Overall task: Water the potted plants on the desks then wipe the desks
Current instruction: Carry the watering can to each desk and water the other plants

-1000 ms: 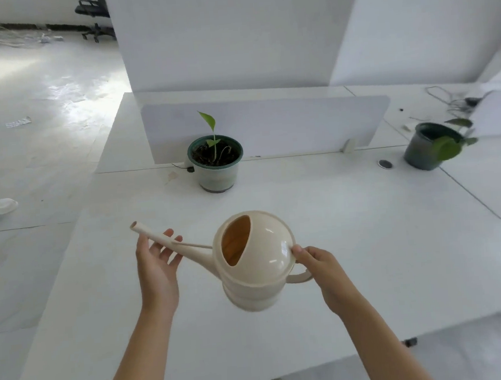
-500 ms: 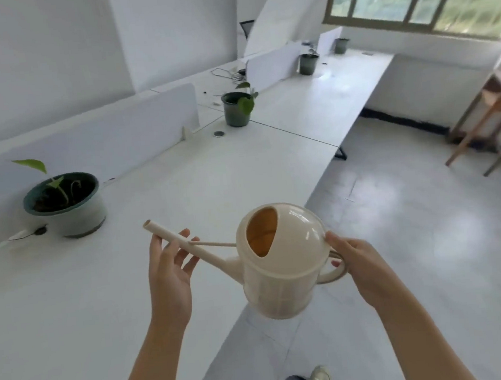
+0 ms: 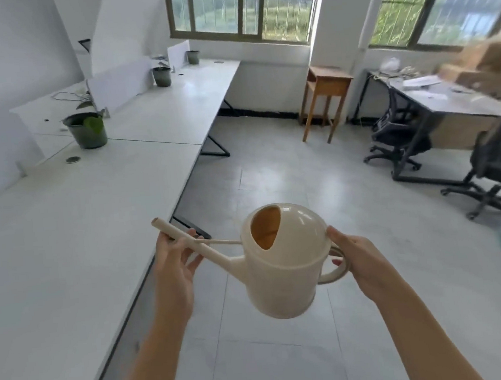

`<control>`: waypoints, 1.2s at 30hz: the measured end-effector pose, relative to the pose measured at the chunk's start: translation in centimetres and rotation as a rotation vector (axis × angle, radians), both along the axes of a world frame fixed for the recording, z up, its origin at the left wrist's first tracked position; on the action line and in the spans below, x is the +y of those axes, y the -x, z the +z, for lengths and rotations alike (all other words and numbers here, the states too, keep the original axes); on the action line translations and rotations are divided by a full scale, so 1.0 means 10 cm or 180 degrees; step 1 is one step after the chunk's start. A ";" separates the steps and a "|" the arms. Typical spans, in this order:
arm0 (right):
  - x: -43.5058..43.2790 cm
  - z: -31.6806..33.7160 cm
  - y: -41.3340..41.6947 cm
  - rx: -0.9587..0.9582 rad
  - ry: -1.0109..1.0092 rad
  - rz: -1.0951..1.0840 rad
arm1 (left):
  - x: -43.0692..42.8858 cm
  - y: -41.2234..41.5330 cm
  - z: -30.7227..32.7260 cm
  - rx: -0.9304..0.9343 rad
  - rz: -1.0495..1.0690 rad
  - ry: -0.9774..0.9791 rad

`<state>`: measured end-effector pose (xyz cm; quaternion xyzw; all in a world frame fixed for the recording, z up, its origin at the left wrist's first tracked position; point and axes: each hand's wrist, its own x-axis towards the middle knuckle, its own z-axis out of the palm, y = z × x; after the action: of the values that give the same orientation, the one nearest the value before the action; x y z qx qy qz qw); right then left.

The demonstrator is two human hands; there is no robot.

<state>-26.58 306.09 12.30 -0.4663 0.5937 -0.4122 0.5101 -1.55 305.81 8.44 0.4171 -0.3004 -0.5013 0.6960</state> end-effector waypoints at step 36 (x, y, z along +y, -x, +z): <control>-3.19 -0.12 3.39 -0.0200 -0.0113 -0.0603 | -3.65 3.41 0.01 -0.0188 -0.0470 -0.0156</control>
<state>-60.46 274.15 11.15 -0.3858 0.6261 -0.4624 0.4954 -35.67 269.26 8.57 0.4253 -0.3384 -0.5460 0.6376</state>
